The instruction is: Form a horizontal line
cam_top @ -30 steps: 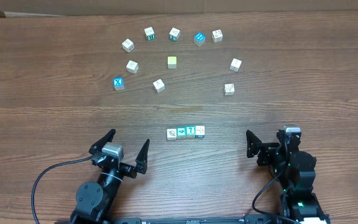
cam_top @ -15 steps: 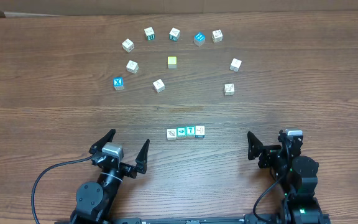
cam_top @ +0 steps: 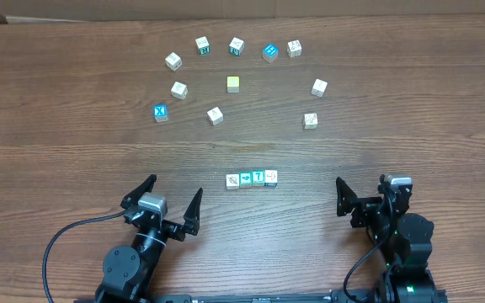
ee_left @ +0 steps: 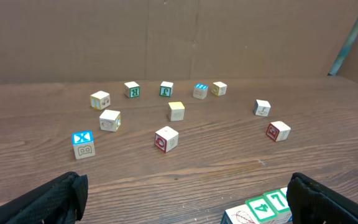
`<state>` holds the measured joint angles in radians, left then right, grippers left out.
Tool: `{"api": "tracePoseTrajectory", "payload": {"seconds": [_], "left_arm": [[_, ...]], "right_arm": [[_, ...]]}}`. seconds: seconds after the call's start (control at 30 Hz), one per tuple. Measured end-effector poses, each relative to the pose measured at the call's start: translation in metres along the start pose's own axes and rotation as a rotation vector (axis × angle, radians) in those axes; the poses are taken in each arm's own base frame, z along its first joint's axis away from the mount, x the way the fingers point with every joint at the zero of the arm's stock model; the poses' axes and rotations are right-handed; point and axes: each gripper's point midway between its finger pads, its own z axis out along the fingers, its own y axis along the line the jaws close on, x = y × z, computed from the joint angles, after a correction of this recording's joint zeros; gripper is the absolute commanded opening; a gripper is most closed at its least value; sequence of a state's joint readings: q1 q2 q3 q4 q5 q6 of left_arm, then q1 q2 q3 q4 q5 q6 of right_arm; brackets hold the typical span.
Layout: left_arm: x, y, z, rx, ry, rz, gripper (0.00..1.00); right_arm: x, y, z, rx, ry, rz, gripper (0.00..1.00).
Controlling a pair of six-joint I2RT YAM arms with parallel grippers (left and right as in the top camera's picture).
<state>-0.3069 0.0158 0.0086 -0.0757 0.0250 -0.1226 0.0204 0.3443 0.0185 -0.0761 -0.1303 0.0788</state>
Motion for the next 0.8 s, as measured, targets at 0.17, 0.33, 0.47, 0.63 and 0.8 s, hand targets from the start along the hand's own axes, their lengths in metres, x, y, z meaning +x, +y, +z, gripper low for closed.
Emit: {"api": "tracePoseTrajectory", "payload": {"seconds": [0.17,0.33,0.47,0.63,0.8], "left_arm": [[0.000,0.000,0.000,0.000,0.000,0.000,0.99],[0.000,0.000,0.000,0.000,0.000,0.000,0.99],[0.000,0.000,0.000,0.000,0.000,0.000,0.99],[0.000,0.000,0.000,0.000,0.000,0.000,1.00],[0.000,0.000,0.000,0.000,0.000,0.000,1.00]], "right_arm": [[-0.008,0.002,-0.003,-0.006,-0.036,-0.006,1.00],[-0.011,0.002,-0.003,-0.008,-0.047,-0.008,1.00],[-0.011,0.002,-0.003,-0.007,-0.047,-0.008,1.00],[-0.011,0.002,-0.004,-0.008,-0.050,-0.008,1.00],[-0.019,0.004,-0.006,-0.013,-0.085,-0.013,1.00]]}}
